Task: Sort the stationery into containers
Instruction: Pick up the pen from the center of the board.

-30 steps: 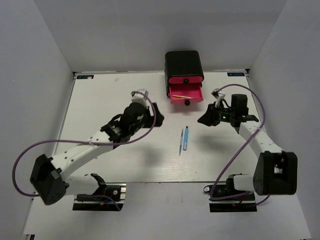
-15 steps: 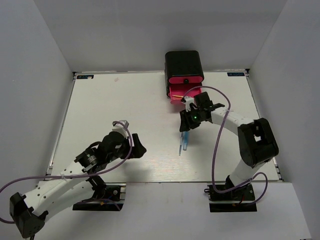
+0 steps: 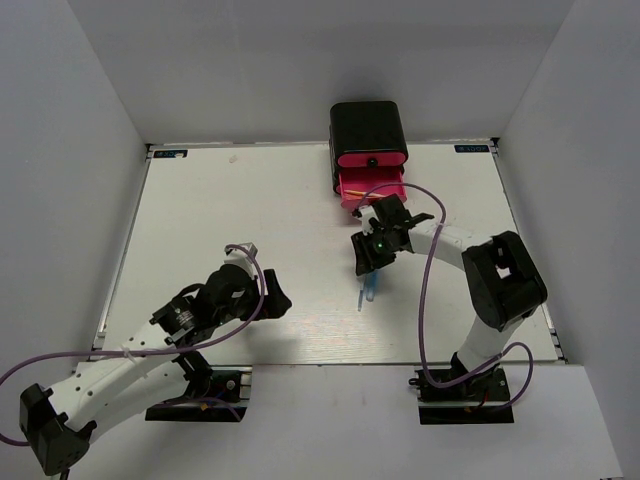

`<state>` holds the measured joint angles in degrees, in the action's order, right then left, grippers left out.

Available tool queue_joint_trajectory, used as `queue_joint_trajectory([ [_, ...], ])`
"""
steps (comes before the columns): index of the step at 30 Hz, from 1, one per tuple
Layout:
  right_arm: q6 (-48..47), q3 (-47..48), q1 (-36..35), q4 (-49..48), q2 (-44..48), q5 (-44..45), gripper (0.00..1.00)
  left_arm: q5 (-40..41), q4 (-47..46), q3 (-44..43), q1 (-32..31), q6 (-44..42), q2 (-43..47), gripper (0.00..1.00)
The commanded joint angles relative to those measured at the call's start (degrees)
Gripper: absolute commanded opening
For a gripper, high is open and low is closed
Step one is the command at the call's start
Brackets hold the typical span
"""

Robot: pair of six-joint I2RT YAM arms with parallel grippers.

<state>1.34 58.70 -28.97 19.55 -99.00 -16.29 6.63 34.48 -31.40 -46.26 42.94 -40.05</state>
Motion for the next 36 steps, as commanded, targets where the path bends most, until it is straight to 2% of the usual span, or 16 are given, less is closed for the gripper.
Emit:
queue_joint_trajectory([
  [1,1.03,-0.69,-0.47,-0.04,-0.93,1.44,0.50,0.57,0.15,0.20,-0.23,0.22,0.94,0.99],
  [11,1.56,-1.39,-2.23,-0.65,-2.69,6.53,0.49,0.57,0.67,0.20,-0.23,0.74,1.47,0.99],
  [21,-1.08,-1.31,-8.99,-1.53,-4.97,13.30,0.44,0.57,0.68,0.20,-0.23,0.74,1.47,0.99],
  [23,-0.04,-1.48,-10.14,-1.88,-5.33,13.92,0.41,0.57,0.68,0.20,-0.23,0.74,1.47,0.99],
  [28,-4.15,-1.83,-13.03,-2.41,-6.46,14.19,0.27,0.57,0.68,0.20,-0.23,0.74,2.00,0.99],
  [29,-4.50,-1.83,-13.48,-2.41,-6.55,13.49,0.27,0.57,0.68,0.20,-0.23,0.74,2.00,0.99],
  [31,-5.82,-1.66,-14.62,-2.50,-7.08,12.70,0.19,0.57,0.68,0.20,-0.23,0.74,2.00,0.99],
  [34,-7.14,-1.39,-15.76,-1.97,-6.73,8.22,0.14,0.57,0.68,0.20,-0.23,0.74,2.00,0.99],
  [36,-8.63,-0.43,-16.03,-1.36,-6.29,1.74,0.11,0.57,0.68,0.20,-0.23,0.74,2.00,0.99],
])
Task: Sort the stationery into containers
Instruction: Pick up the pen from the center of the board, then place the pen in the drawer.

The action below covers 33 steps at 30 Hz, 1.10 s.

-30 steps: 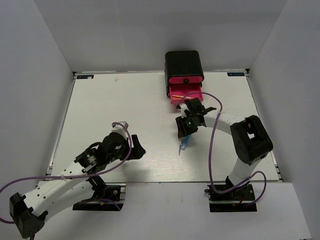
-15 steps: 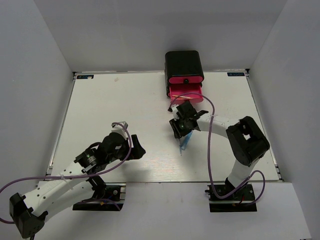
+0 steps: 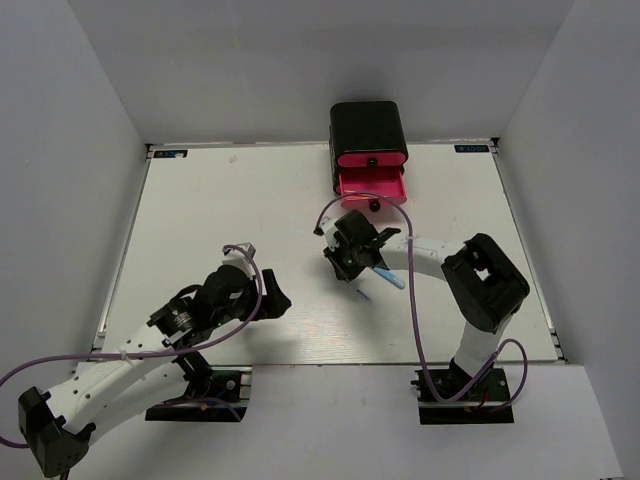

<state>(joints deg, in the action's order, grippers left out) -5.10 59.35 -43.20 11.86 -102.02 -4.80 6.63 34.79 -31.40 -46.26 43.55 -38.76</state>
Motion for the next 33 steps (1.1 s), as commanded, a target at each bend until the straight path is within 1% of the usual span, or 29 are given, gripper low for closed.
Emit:
queue_joint_trajectory([
  [1,-2.54,-0.65,-1.80,6.51,-2.49,-13.36,0.11,0.57,0.37,0.20,-0.23,0.13,0.71,0.99],
  [2,-4.11,-0.21,-1.80,6.60,-2.14,-15.66,0.08,0.57,0.37,0.20,-0.23,0.13,0.71,0.99],
  [4,-4.74,2.08,-1.54,7.74,-0.74,-22.77,0.06,0.57,0.37,0.20,-0.23,0.13,0.71,0.99],
  [6,-7.02,4.88,-1.01,8.00,1.89,-27.43,0.05,0.57,0.37,0.20,-0.23,0.13,0.71,0.99],
  [8,-8.16,7.51,-0.40,8.27,4.09,-28.51,0.05,0.57,0.37,0.20,-0.23,0.13,0.71,0.99],
  [11,-9.65,12.27,1.62,8.27,7.78,-27.03,0.05,0.57,0.37,0.20,-0.23,0.13,1.23,0.99],
  [12,-10.79,14.98,2.32,8.10,8.15,-23.89,0.05,0.57,0.37,0.20,-0.23,0.13,1.23,0.99],
  [14,-12.81,16.32,4.60,7.31,9.81,-20.28,0.05,0.57,0.37,0.20,-0.23,0.13,1.76,0.99],
  [15,-16.92,16.76,5.14,6.61,10.17,-19.12,0.03,0.57,0.37,0.20,-0.23,0.13,1.76,0.99],
  [17,-20.37,16.50,6.37,3.19,12.44,-15.87,0.03,0.57,-0.16,0.20,-0.23,0.13,1.76,0.99],
  [19,-25.98,15.01,7.60,1.07,15.34,-12.45,0.00,0.57,-0.16,0.20,-0.23,0.13,1.76,0.99],
  [20,-28.71,12.83,8.21,-2.94,15.97,-11.73,0.00,0.05,-0.16,0.20,-0.23,0.13,1.24,0.99],
  [22,-32.49,11.15,9.79,-7.61,17.81,-10.24,0.00,0.05,-0.68,0.72,-0.23,0.13,1.23,0.99],
  [25,-38.39,10.96,11.29,-8.61,17.12,-11.19,0.00,0.05,-1.21,1.25,-0.23,0.13,1.23,0.99],
  [26,-42.75,12.27,11.64,-8.52,16.68,-12.24,0.00,0.05,-1.21,1.25,-0.23,0.13,0.71,0.99],
  [33,-54.38,20.87,14.99,-5.71,9.12,-17.07,0.00,-0.48,-1.74,1.25,-0.23,0.66,0.18,0.99],
])
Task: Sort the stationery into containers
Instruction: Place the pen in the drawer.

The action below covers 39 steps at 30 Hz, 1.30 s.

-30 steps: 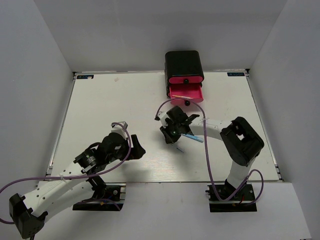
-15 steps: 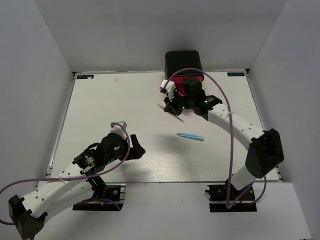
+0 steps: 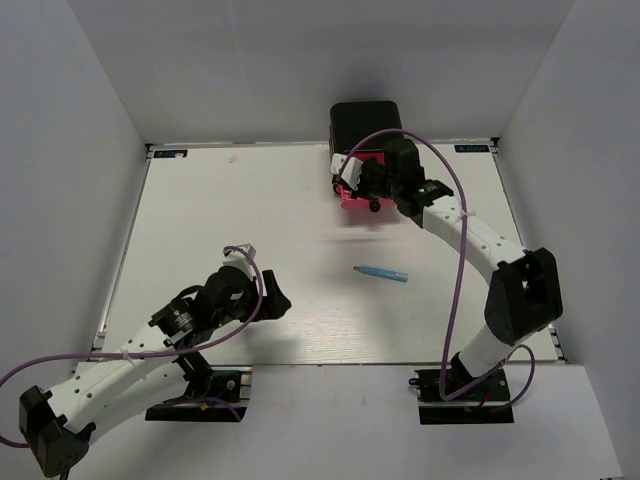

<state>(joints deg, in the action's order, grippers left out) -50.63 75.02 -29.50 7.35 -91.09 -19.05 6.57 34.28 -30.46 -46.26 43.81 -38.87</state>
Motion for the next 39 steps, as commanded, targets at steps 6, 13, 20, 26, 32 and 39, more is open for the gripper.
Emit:
queue_joint_trajectory([
  [6,-16.25,7.94,3.83,0.90,-6.20,-7.49,0.00,-0.42,-0.71,0.31,-0.23,0.40,0.29,0.99],
  [13,-18.01,10.14,6.38,1.61,-11.21,-11.45,0.00,-0.42,-1.41,0.84,-0.23,0.92,-1.56,0.99],
  [20,-17.92,13.66,8.31,6.44,-16.31,-11.54,0.27,-0.94,-2.03,0.23,-0.23,-0.13,-2.79,0.99],
  [26,-15.20,9.28,9.19,2.67,-13.50,-12.50,0.57,-0.94,-1.50,0.22,-0.23,-0.66,-2.79,0.99],
  [32,-8.11,6.81,10.42,4.07,-6.75,-17.86,0.04,-0.94,-1.50,0.22,-0.23,-0.66,-1.56,0.99],
  [39,11.25,1.97,11.13,8.98,-3.66,-16.02,0.00,-0.94,-2.03,0.75,-0.23,-0.66,-1.03,0.99],
])
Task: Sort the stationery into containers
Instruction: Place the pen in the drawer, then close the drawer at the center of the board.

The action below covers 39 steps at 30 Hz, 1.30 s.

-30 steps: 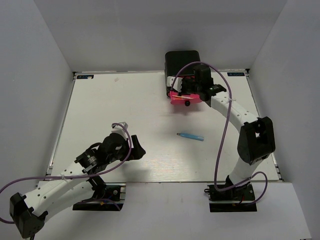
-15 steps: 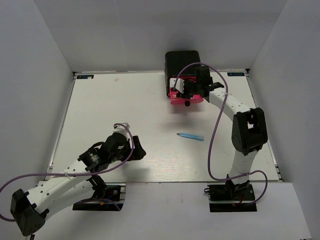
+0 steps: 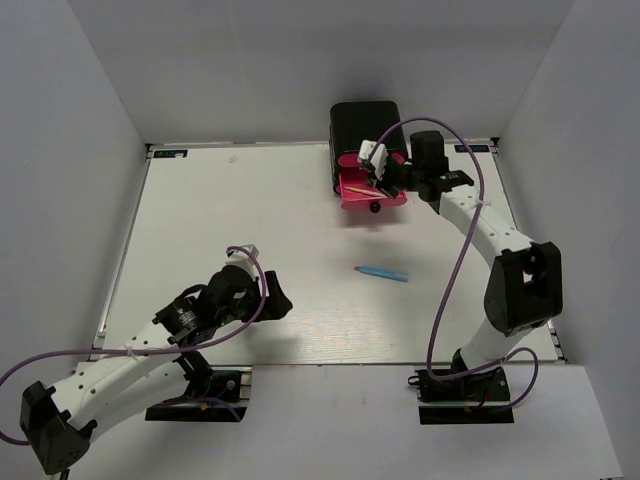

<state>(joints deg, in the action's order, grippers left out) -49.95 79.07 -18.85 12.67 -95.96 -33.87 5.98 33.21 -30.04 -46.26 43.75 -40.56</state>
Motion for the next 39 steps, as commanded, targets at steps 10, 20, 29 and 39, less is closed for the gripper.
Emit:
queue_joint_trajectory([
  [10,11.90,-16.40,3.29,0.61,5.35,12.06,0.00,-0.88,-1.48,0.34,-0.23,-1.64,2.32,0.99],
  [20,14.79,-12.28,4.00,-4.31,-3.52,18.66,0.00,-0.88,-1.48,0.86,-0.23,-1.65,2.85,0.99],
  [29,20.50,-14.20,3.56,-18.89,-5.99,22.61,0.00,-0.88,-2.01,0.86,-0.23,-1.65,2.85,0.99],
  [39,24.11,-12.72,3.30,-24.80,-7.74,23.15,0.00,-0.88,-2.01,0.86,-0.23,-1.65,2.85,0.99],
])
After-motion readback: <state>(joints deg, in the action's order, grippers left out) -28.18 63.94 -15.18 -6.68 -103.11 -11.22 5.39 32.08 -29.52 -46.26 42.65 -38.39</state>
